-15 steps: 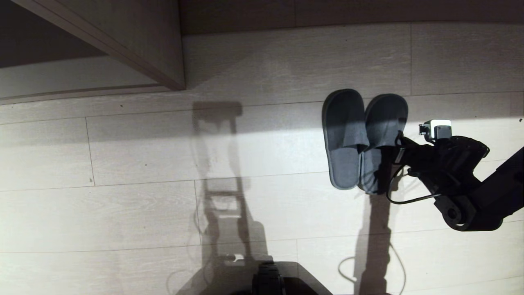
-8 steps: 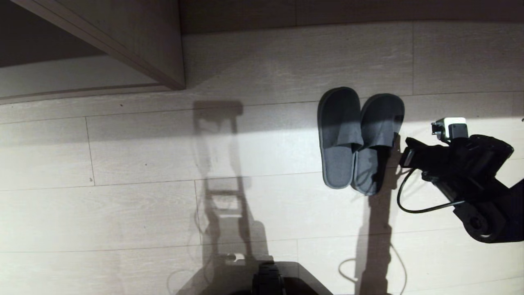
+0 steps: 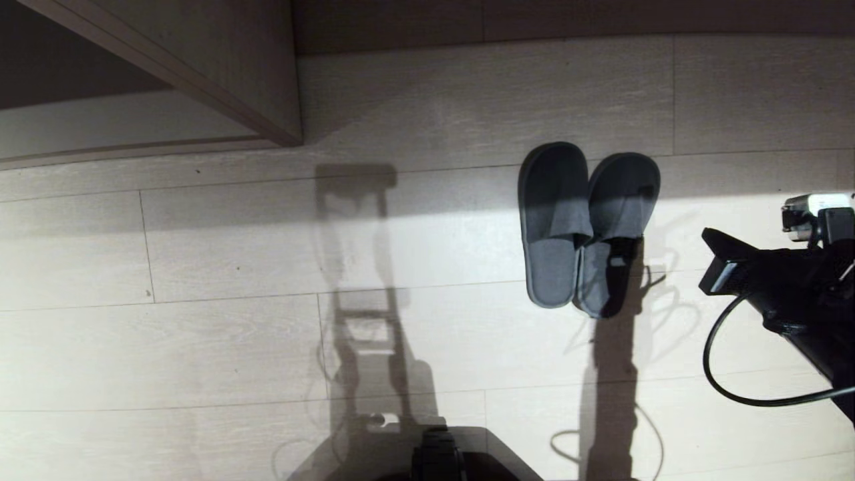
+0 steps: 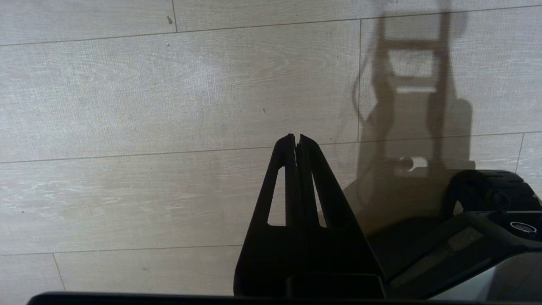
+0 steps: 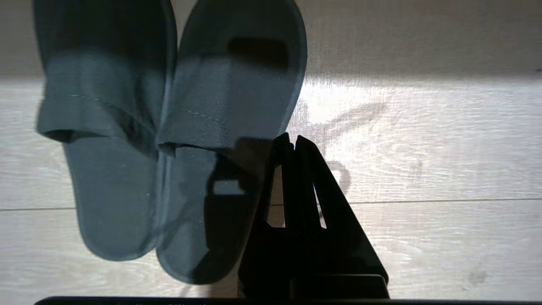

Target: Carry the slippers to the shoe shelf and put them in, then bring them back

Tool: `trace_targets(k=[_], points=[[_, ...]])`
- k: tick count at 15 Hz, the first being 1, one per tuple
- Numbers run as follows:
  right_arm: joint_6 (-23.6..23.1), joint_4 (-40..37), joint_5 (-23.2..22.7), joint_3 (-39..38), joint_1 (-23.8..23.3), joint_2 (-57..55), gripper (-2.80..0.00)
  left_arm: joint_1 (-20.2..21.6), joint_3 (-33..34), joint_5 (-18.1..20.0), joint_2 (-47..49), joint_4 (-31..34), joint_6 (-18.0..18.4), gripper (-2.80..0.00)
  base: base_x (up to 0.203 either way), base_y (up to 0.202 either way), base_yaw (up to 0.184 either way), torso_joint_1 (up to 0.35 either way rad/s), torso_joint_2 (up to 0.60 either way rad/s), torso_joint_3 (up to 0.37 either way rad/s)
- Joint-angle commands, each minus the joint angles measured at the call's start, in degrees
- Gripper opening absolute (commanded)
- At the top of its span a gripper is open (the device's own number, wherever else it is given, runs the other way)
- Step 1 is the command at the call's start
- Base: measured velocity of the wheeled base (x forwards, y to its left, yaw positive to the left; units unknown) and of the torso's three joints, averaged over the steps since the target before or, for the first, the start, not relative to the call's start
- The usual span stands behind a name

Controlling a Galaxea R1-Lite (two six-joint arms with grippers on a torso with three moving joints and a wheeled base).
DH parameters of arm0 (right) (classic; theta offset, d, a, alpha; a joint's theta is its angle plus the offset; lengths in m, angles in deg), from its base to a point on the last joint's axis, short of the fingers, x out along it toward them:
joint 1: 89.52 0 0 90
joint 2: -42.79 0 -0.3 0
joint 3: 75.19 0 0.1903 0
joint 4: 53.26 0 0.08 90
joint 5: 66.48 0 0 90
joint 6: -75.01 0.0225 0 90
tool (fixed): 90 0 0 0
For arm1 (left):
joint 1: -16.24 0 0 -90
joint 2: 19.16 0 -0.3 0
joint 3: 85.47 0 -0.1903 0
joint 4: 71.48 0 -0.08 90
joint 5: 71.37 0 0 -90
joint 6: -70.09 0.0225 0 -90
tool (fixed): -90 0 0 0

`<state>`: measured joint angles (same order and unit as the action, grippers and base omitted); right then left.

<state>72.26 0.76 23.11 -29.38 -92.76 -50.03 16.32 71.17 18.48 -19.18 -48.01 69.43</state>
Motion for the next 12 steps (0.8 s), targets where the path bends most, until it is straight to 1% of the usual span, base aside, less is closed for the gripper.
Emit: trace_targets(k=[1, 5, 7, 9, 12], points=[[-0.05, 0.28, -0.30, -3.23, 0.06, 8.00, -2.80, 0.01, 0.00, -0.02, 0.02, -0.01, -0.04, -2.80, 0.000, 0.000, 0.000, 0.000, 0.00, 0.000], [-0.11, -3.78, -1.91, -10.05, 0.18, 21.96, -2.80, 0.01, 0.00, -0.02, 0.02, -0.01, -0.04, -2.80, 0.000, 0.000, 0.000, 0.000, 0.00, 0.000], [-0.13, -8.53, -2.16, -11.52, 0.27, 31.39, -2.80, 0.01, 0.00, -0.02, 0.02, -0.01, -0.04, -2.80, 0.000, 0.000, 0.000, 0.000, 0.00, 0.000], [-0.14, -16.26, -2.59, -11.93, 0.32, 42.74, -2.80, 0.01, 0.00, -0.02, 0.02, -0.01, -0.04, -2.80, 0.000, 0.000, 0.000, 0.000, 0.00, 0.000], [-0.11, -34.87, -3.73, -11.24, 0.34, 64.24, -2.80, 0.01, 0.00, -0.02, 0.02, -0.01, -0.04, -2.80, 0.000, 0.000, 0.000, 0.000, 0.00, 0.000]])
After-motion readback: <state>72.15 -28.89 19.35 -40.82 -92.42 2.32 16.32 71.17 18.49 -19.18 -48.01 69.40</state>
